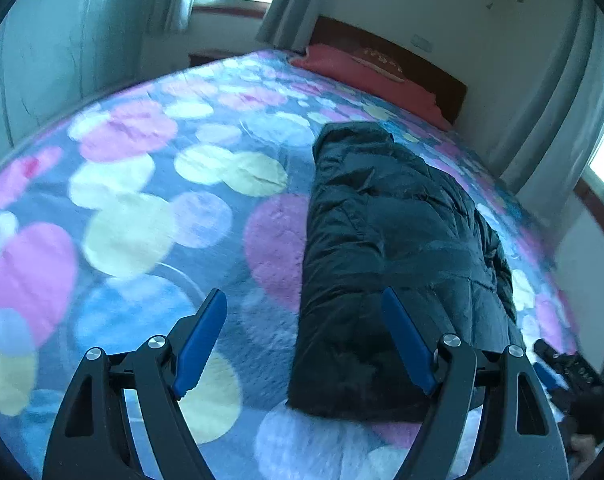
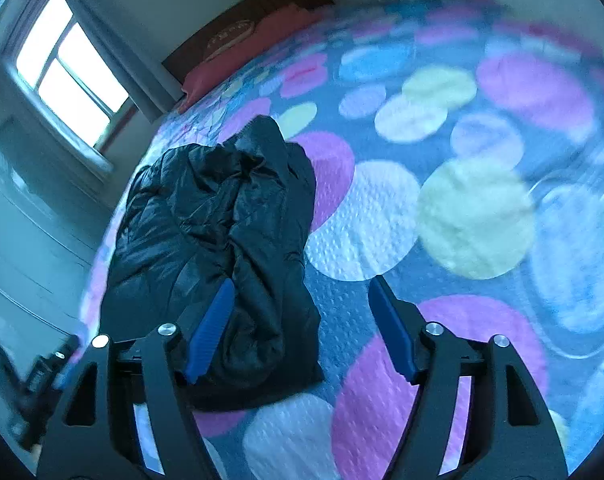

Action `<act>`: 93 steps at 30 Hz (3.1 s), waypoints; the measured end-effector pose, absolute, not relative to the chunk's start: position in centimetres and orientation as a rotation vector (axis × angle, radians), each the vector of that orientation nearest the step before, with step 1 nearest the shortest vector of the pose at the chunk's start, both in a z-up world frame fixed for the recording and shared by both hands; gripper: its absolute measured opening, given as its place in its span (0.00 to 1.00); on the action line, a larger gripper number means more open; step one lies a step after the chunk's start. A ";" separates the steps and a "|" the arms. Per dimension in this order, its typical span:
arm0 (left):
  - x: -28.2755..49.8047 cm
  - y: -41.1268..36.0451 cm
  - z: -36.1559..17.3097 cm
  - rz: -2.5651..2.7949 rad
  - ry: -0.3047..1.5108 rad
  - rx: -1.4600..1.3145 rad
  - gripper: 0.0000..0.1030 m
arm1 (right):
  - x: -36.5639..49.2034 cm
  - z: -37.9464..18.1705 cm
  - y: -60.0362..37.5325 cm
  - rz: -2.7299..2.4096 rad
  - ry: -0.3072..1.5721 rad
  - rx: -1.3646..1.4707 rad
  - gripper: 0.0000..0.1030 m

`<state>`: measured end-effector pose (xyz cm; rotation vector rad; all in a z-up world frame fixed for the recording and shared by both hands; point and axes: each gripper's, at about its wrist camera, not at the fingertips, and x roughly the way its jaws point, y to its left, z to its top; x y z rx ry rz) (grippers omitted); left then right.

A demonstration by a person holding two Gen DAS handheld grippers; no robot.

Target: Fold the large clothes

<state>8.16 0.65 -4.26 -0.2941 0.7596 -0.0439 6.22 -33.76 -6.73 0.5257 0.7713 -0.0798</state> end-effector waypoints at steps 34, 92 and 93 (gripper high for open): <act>0.9 -2.1 0.9 0.036 0.606 -0.093 0.80 | 0.9 0.7 -22.9 -0.091 0.581 0.115 0.82; 0.5 -2.8 1.2 0.028 0.601 -0.076 0.80 | 0.8 0.9 -22.0 -0.080 0.569 0.104 0.82; 0.5 -2.8 1.3 0.026 0.602 -0.075 0.80 | 0.8 1.0 -22.0 -0.080 0.568 0.105 0.82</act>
